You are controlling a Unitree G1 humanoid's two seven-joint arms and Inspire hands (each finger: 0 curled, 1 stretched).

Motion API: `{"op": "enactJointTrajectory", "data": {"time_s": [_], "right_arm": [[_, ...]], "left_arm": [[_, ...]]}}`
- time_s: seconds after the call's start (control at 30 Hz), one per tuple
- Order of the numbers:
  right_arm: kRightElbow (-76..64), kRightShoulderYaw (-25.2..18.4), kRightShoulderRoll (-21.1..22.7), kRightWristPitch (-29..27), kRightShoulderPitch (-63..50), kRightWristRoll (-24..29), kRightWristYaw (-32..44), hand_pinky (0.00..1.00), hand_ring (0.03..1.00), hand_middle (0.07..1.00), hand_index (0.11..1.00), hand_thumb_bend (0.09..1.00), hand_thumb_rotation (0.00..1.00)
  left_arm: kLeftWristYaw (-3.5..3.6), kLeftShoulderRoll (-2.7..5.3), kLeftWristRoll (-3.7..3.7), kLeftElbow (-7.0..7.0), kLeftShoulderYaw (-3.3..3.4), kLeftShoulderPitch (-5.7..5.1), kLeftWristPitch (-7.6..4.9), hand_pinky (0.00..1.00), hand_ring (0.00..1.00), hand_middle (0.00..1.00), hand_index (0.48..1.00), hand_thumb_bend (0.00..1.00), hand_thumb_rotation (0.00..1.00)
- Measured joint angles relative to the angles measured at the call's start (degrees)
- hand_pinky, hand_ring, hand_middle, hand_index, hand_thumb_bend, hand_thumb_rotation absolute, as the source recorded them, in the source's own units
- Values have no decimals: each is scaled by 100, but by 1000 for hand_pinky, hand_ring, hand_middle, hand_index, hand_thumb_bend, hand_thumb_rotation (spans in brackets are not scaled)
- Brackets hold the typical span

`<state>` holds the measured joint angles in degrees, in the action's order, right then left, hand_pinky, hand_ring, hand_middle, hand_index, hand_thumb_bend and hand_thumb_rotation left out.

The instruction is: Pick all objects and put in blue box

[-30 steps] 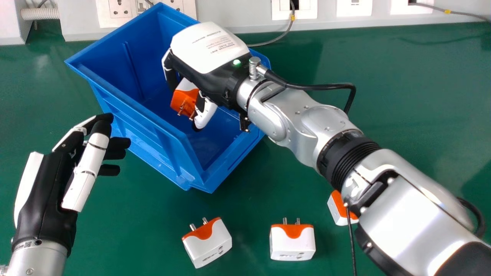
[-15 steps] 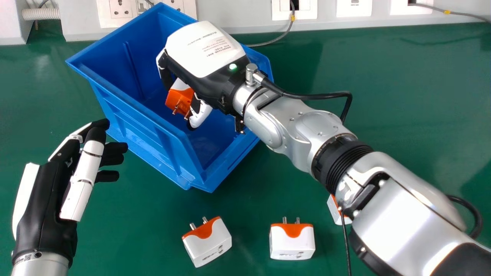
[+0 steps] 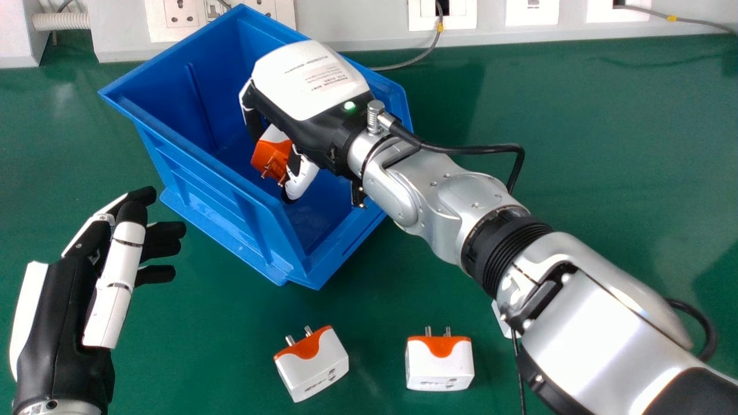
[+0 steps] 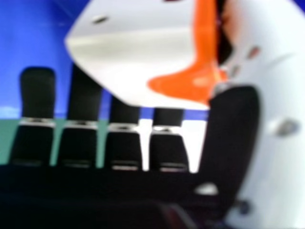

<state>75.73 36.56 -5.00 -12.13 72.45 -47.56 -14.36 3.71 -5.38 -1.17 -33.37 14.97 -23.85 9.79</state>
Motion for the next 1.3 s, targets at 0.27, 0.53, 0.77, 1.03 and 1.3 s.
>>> {"op": "enactJointTrajectory", "data": {"time_s": [0.27, 0.53, 0.77, 1.03, 1.3], "right_arm": [[2, 209, 89, 146, 0, -152, 93, 418, 700, 752, 665, 457, 0], [0, 258, 98, 159, 0, -174, -44, 439, 843, 891, 817, 430, 0], [0, 268, 100, 189, 0, -180, -47, 447, 903, 949, 880, 421, 0], [0, 261, 96, 265, -1, -176, -22, 448, 926, 969, 900, 418, 0], [-37, 259, 209, 169, -2, -176, -22, 449, 926, 971, 901, 417, 0]], "left_arm": [[-5, 52, -1, -104, -4, -109, -118, 632, 695, 682, 807, 421, 885], [9, 50, -46, -121, -7, -168, -156, 633, 694, 680, 807, 411, 888], [27, 37, -104, -120, -7, -174, -160, 635, 694, 680, 807, 410, 891], [34, 24, -103, -122, -8, -173, -160, 635, 693, 679, 807, 415, 891], [34, 13, -100, -103, -23, -103, -160, 636, 692, 678, 807, 422, 891]]}}
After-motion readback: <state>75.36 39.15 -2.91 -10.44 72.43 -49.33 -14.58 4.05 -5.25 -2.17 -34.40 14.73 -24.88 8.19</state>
